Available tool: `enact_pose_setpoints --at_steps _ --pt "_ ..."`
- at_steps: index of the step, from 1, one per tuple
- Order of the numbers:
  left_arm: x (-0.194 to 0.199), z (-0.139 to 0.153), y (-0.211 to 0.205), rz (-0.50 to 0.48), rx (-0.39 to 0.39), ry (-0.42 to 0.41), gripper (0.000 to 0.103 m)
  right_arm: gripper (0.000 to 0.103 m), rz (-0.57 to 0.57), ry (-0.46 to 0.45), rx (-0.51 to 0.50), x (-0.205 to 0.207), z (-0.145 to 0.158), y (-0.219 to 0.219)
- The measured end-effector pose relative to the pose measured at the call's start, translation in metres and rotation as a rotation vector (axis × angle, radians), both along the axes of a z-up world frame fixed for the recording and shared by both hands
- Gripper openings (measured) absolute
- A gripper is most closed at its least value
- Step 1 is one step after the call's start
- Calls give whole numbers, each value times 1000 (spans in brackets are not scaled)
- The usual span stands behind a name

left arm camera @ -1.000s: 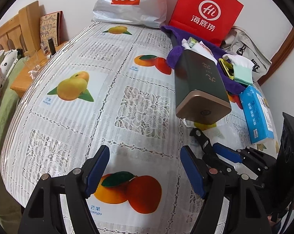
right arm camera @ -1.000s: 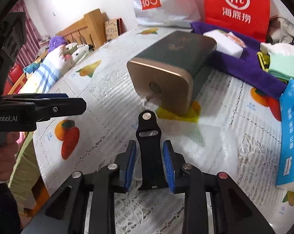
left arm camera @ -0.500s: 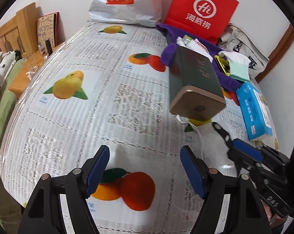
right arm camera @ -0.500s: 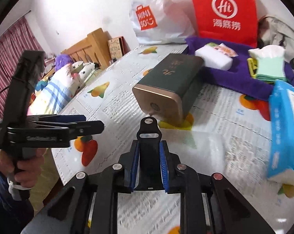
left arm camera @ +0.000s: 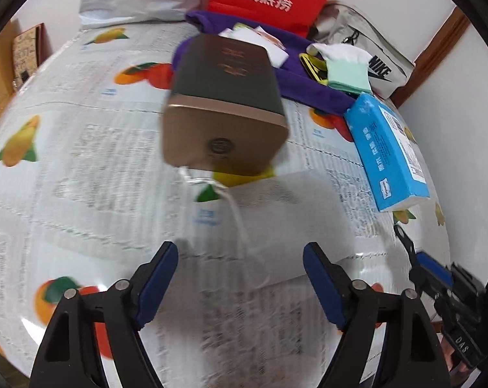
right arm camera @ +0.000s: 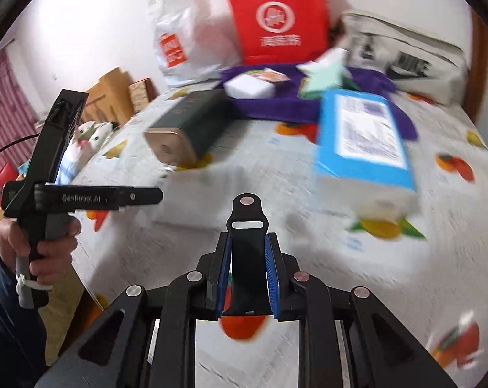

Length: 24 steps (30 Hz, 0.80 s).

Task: Organize soft objects
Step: 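Lift the black watch strap with the right tool while the left tool grasps the white mesh bag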

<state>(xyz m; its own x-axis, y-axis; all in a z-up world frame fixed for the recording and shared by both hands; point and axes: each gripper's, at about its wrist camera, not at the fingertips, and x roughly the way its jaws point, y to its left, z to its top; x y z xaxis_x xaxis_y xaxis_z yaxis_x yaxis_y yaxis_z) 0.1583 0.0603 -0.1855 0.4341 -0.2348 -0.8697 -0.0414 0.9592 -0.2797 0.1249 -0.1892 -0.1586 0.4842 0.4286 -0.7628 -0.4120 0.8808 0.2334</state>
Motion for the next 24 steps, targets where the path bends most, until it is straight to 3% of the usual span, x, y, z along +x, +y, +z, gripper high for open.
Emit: enact_pose_setpoints --at_steps 13,17,21,24 --pt "29 -3 -48 17 68 54 98 21 -111 32 41 -13 -21 -60" --pt "38 -8 -65 35 120 56 103 21 -121 32 58 -12 -23 -68" --pt "42 -14 -86 25 251 61 103 21 -127 28 71 -11 -21 -72" --pt "40 -14 -86 33 253 39 103 21 -129 24 73 -10 -20 -72"
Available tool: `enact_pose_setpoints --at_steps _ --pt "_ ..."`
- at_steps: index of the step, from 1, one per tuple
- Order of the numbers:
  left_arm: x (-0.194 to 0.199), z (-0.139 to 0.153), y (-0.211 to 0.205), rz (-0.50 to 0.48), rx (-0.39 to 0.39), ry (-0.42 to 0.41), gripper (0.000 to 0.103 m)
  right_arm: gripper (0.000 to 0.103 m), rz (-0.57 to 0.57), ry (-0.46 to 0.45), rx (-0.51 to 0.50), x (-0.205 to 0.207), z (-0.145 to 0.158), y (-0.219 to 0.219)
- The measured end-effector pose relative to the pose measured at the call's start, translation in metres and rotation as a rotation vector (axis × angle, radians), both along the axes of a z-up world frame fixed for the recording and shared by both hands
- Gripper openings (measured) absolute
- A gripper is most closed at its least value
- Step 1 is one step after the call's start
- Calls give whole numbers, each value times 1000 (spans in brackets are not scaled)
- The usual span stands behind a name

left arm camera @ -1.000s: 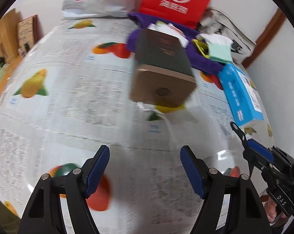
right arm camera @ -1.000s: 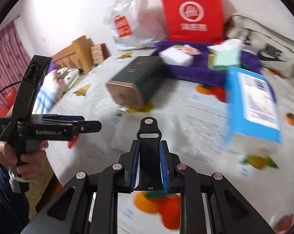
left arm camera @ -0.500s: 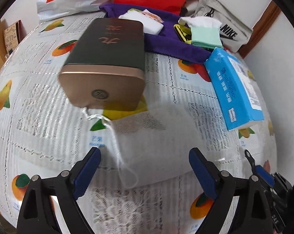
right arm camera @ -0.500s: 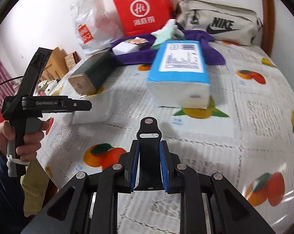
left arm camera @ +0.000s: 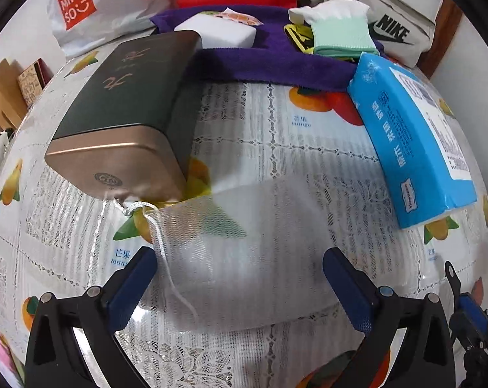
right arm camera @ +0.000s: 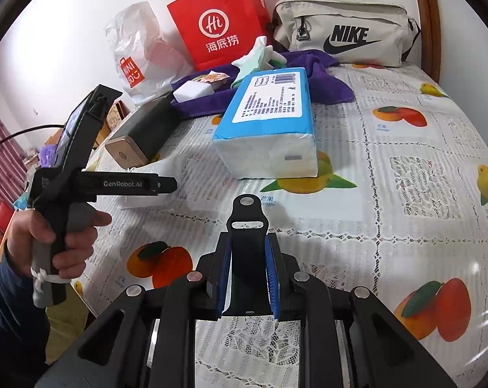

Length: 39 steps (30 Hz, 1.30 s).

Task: Organize soft objects
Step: 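Lift the black watch strap with the right tool while the left tool grasps the white mesh bag, then carry the black watch strap and white mesh bag over the purple towel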

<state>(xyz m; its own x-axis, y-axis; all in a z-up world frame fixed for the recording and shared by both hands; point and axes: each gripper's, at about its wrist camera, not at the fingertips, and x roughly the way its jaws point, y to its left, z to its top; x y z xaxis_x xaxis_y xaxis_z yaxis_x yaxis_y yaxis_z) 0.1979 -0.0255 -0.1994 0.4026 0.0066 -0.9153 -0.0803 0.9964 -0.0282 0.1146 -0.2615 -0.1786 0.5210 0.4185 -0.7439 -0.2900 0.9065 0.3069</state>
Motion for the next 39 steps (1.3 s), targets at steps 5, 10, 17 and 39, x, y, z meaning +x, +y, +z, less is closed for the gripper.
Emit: enact_pose_setpoints --at_steps 5,10,17,39 --pt "-17 4 0 -37 41 -54 85 21 -1 3 0 0 -2 2" --pt "-24 9 7 -41 45 -85 52 21 -6 0 -1 1 -2 6" --pt "-28 11 16 -85 -36 -99 10 21 3 -13 -23 0 3 13" --pt "-73 69 66 -47 -149 -217 8 21 -18 -92 -49 -1 43 20"
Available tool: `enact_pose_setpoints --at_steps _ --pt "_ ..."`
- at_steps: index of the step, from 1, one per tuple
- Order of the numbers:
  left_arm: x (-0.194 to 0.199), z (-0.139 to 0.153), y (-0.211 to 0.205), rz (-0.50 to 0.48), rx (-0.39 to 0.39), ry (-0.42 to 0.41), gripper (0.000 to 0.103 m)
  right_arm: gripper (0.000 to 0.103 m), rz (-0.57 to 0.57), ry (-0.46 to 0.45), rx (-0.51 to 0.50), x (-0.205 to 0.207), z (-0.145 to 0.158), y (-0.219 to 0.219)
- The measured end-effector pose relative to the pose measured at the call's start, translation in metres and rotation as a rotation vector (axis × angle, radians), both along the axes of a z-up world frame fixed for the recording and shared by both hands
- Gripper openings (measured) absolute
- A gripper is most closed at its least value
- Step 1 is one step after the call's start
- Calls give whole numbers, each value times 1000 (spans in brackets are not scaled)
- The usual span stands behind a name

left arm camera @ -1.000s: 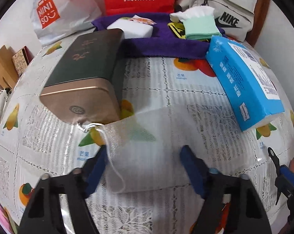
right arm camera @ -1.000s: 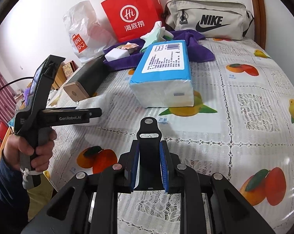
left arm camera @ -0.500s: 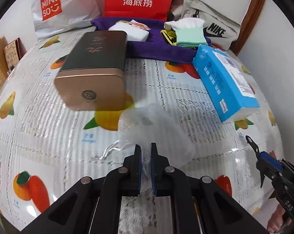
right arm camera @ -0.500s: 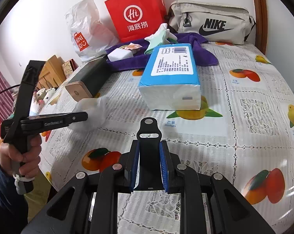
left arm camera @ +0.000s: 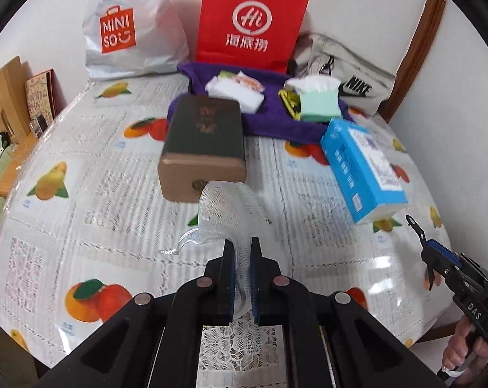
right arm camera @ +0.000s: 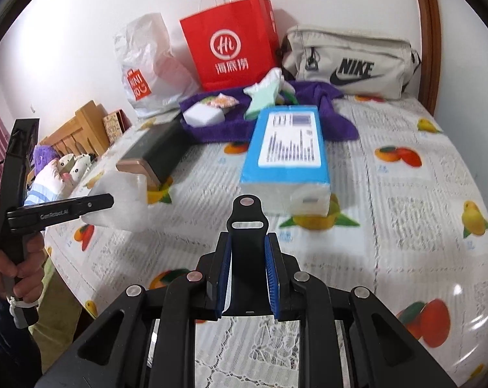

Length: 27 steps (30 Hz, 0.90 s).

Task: Organize soft objects
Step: 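Carry the black watch strap and white mesh bag over the purple towel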

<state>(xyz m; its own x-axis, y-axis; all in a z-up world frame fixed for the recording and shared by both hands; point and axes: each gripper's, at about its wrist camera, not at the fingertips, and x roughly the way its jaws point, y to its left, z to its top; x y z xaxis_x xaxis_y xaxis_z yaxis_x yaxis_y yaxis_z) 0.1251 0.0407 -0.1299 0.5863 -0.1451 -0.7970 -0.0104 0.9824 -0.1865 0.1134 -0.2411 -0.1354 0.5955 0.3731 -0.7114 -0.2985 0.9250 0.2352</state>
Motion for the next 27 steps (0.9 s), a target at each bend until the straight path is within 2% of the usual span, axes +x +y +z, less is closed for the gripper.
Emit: enact_pose_setpoints --at_steps 8,15,27 --pt "4 31 11 15 -9 -51 8 21 -7 -47 -3 19 26 2" --pt "25 47 16 17 -1 -68 8 21 -11 -82 -9 47 46 7" --pt "83 65 10 -12 8 -81 8 21 -42 -101 9 126 62 8"
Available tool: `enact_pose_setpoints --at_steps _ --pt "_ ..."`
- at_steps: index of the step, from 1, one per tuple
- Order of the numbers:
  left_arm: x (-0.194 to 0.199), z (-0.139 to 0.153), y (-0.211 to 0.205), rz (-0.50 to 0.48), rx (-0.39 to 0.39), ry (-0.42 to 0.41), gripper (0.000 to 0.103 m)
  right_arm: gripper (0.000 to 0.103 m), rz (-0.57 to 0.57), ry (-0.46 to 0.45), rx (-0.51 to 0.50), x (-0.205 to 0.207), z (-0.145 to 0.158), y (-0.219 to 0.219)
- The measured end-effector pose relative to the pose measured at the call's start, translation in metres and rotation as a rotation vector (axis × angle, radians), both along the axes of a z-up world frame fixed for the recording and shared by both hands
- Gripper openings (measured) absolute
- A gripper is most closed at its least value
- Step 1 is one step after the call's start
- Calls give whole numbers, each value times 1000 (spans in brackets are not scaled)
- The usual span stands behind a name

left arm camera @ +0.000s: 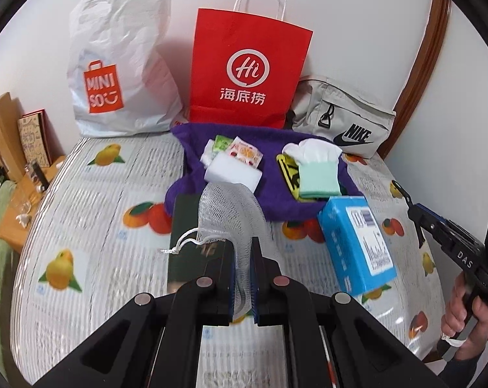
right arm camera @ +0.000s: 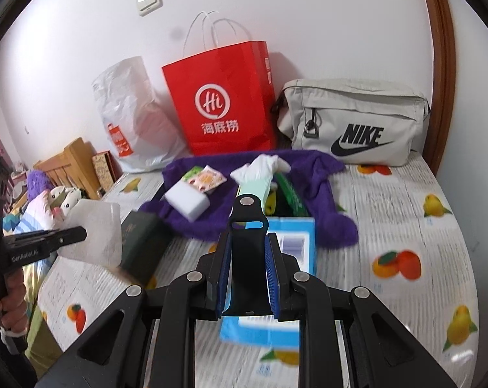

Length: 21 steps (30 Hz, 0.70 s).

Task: Organize soft objects
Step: 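Carry the black watch strap and white mesh bag over the purple towel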

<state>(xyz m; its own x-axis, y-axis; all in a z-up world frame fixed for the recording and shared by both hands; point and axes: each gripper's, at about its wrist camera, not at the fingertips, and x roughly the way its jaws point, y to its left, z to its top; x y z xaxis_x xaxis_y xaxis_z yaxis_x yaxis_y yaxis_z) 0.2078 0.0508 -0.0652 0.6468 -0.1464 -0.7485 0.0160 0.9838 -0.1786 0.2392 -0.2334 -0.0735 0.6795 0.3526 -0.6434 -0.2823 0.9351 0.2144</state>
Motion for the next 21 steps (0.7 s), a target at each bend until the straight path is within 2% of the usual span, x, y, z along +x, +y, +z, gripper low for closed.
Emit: enact_pose_setpoints --at_steps 8,21 --pt "49 -1 -3 -16 -12 8 8 21 -1 4 -18 53 -4 4" --pt "130 -25 -14 -51 -29 64 8 21 -21 44 -56 132 -32 -8"
